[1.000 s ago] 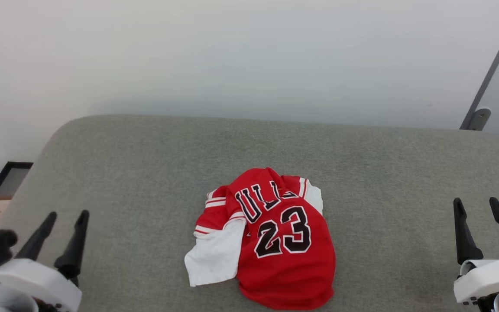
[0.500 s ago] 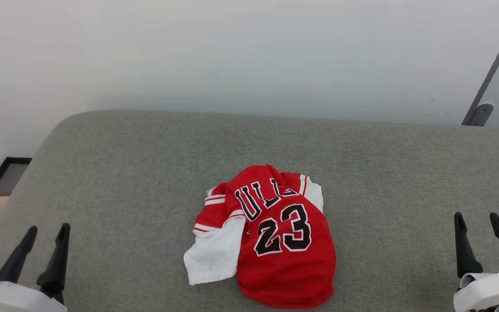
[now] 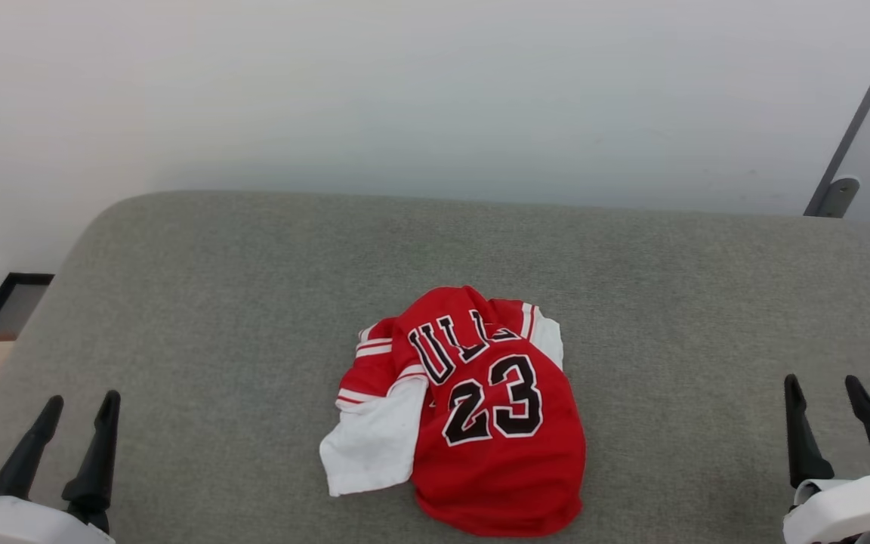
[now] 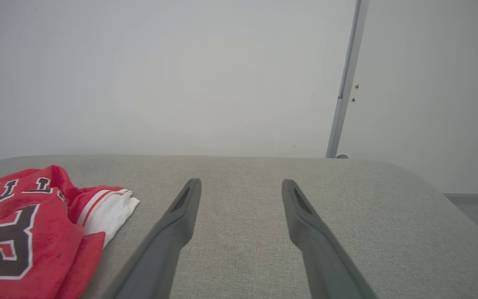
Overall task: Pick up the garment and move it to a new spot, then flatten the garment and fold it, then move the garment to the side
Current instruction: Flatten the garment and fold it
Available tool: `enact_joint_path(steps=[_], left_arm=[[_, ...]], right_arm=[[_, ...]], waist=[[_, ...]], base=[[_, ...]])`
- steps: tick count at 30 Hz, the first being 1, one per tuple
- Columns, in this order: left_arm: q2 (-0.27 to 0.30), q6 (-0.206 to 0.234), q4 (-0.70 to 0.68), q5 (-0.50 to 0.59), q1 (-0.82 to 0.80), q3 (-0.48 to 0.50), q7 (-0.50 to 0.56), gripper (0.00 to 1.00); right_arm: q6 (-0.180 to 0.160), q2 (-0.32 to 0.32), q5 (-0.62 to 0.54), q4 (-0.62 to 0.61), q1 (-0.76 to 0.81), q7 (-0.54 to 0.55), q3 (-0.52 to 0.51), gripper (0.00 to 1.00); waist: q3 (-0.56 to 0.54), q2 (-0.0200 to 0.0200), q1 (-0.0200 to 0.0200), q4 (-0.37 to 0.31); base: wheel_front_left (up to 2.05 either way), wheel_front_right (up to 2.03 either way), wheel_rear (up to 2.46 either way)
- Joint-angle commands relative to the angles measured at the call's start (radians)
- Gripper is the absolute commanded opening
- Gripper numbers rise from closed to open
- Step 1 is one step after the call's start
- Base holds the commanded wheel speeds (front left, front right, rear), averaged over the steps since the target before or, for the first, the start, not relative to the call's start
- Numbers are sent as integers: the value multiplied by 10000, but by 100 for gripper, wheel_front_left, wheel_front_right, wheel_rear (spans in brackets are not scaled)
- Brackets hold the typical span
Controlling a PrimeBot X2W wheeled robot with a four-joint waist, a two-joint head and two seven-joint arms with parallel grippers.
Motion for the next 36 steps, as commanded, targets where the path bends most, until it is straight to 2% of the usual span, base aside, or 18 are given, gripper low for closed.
enact_joint_path(steps=[1,7,13,21,27,36], left_arm=[[-21,-9,38,74,20,23,-11,100],[-108,15,-88,103,-80,-32,13,100],[-262,68,-287,195,-231,-212,61,100],[-597,-65,-428,376,-666,-568,102,100],[-901,-214,-284,527,-1058,-868,107,100],[-1321,-555,208,668,-1783,-1234,97,100]], right_arm=[[-14,29,129,28,-28,61,117,100],[-14,-164,437,131,-408,421,581,100],[-14,-403,1058,724,-1193,1440,1167,100],[-14,-687,1516,2126,-2691,3023,1902,100],[-14,-958,1431,3140,-3591,3906,2205,100],[-14,-945,1523,5094,-4892,5410,2463,100]], waist=[[14,0,0,81],[59,0,0,511],[192,0,0,1130],[744,0,0,2001],[1137,0,0,2481],[1642,0,0,3072]], base=[[0,0,0],[0,0,0],[0,0,0],[0,0,0],[0,0,0],[0,0,0]])
